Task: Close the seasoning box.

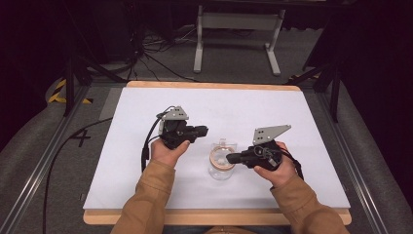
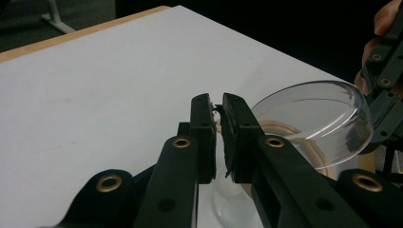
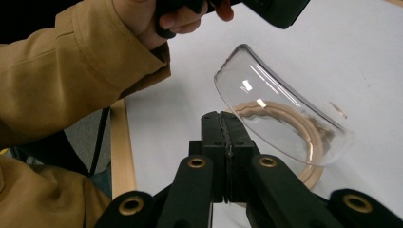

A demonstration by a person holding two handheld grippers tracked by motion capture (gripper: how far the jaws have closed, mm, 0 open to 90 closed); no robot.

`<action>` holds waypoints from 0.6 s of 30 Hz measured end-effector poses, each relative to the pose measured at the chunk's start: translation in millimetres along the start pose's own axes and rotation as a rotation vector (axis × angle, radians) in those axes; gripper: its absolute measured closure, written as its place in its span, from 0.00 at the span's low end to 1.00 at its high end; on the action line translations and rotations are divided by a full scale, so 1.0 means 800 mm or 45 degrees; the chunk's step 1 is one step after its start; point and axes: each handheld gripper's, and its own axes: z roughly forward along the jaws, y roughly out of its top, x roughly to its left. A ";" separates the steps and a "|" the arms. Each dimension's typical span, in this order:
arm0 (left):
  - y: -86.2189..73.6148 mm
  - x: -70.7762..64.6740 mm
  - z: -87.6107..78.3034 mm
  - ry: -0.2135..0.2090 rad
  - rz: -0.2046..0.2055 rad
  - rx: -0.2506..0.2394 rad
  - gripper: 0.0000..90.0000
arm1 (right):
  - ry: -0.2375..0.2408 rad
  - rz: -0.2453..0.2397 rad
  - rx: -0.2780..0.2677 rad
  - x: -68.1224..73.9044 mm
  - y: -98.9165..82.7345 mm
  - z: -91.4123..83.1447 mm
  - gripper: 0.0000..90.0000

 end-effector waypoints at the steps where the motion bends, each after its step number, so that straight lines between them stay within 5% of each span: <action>1: 0.000 0.001 -0.003 0.009 0.001 0.026 0.93 | 0.000 0.000 0.010 0.001 0.000 0.000 1.00; 18: -0.006 0.008 -0.002 0.083 0.046 0.126 0.91 | 0.020 0.046 0.202 0.003 -0.008 0.009 1.00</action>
